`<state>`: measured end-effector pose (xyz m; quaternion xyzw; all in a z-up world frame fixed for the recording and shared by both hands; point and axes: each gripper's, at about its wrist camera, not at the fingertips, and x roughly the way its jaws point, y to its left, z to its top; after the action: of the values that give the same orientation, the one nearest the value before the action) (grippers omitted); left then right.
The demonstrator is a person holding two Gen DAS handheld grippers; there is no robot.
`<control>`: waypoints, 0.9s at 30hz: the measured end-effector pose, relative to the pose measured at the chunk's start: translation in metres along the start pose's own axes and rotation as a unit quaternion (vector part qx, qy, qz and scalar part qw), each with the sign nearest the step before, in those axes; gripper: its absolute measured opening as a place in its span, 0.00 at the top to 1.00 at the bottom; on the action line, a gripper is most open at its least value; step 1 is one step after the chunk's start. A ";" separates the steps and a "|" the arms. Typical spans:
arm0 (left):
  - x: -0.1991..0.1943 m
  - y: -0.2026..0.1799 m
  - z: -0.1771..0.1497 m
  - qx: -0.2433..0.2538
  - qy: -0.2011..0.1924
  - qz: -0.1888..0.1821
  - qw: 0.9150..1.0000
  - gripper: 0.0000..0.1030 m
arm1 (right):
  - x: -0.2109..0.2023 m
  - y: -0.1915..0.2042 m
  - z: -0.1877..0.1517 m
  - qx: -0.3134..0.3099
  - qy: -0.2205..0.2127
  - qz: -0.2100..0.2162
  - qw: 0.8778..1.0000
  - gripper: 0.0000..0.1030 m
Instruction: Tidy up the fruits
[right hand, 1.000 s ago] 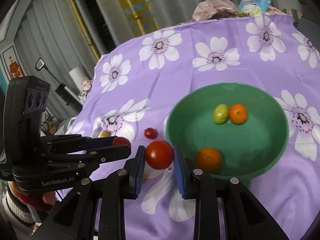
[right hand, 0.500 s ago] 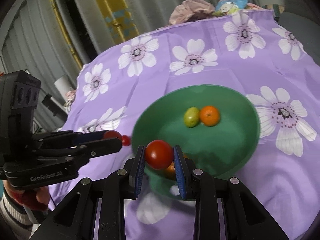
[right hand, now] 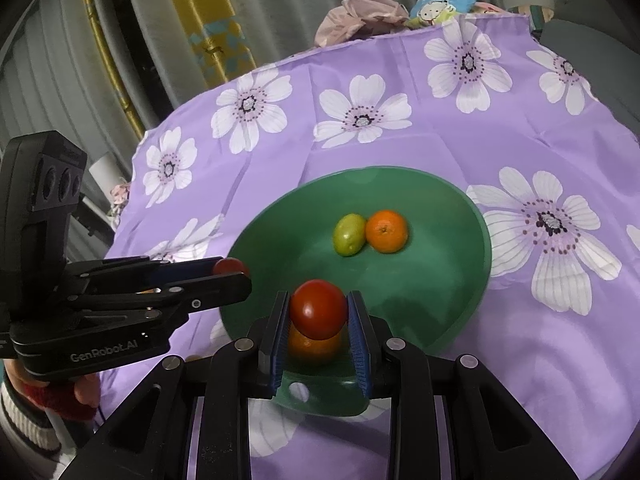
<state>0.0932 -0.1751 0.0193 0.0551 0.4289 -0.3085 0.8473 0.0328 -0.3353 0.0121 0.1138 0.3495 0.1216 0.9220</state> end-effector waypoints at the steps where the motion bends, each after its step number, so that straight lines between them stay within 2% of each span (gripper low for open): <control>1: 0.001 0.000 0.000 0.001 0.001 0.001 1.000 0.73 | 0.001 -0.001 0.000 0.000 0.001 -0.003 1.000 0.71; 20: 0.010 0.001 0.002 0.014 0.007 0.014 1.000 0.72 | 0.012 -0.004 0.001 0.008 0.013 -0.012 1.000 0.71; 24: 0.005 0.001 0.001 0.014 -0.001 0.014 1.000 0.56 | 0.013 -0.007 0.001 0.016 0.016 -0.015 1.000 0.71; 27: -0.004 0.002 -0.001 0.009 -0.010 0.013 1.000 0.53 | 0.009 -0.006 0.001 0.017 0.015 -0.018 1.000 0.68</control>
<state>0.0923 -0.1717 0.0215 0.0654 0.4166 -0.3016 0.8551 0.0410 -0.3379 0.0051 0.1214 0.3677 0.1004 0.9165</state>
